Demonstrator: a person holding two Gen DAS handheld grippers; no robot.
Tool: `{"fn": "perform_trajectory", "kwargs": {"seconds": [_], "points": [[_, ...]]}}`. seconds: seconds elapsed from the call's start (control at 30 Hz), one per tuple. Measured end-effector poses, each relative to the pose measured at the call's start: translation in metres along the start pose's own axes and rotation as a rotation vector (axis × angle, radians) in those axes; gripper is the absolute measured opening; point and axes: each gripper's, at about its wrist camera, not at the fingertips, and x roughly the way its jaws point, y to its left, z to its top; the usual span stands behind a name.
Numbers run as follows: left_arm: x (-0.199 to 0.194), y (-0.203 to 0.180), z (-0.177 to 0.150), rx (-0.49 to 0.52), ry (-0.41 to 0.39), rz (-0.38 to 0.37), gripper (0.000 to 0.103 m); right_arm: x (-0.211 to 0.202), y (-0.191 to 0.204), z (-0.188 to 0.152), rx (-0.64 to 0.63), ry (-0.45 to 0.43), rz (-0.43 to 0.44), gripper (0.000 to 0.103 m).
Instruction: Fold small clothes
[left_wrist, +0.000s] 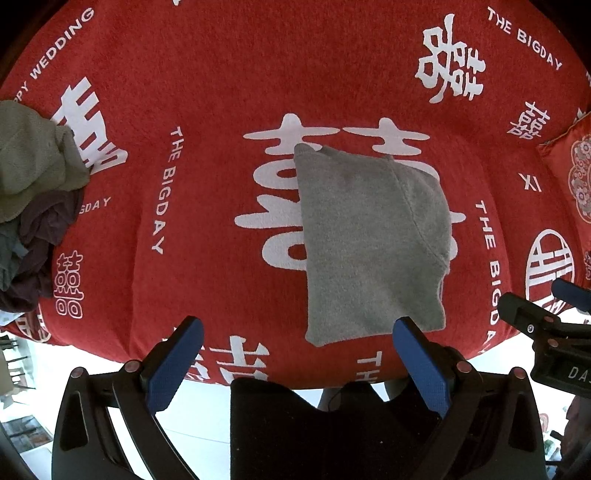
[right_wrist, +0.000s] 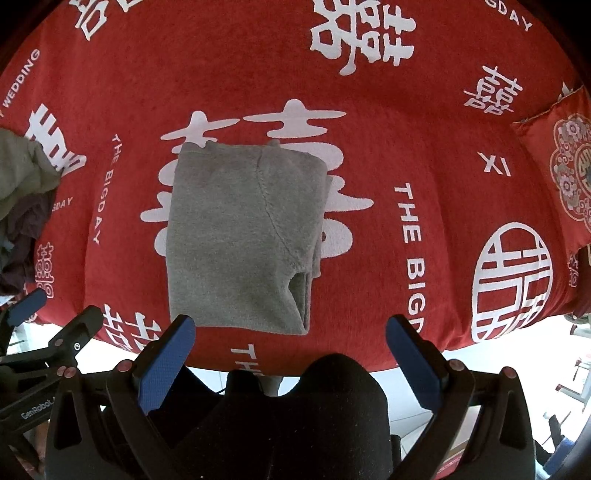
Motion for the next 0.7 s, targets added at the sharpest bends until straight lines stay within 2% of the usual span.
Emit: {"fn": "perform_trajectory", "kwargs": {"seconds": [0.7], "points": [[0.0048,0.0026,0.0007,-0.001,0.001,0.013,0.103,0.0004,0.0030,0.0059,-0.012,0.005,-0.004,0.103]]}}
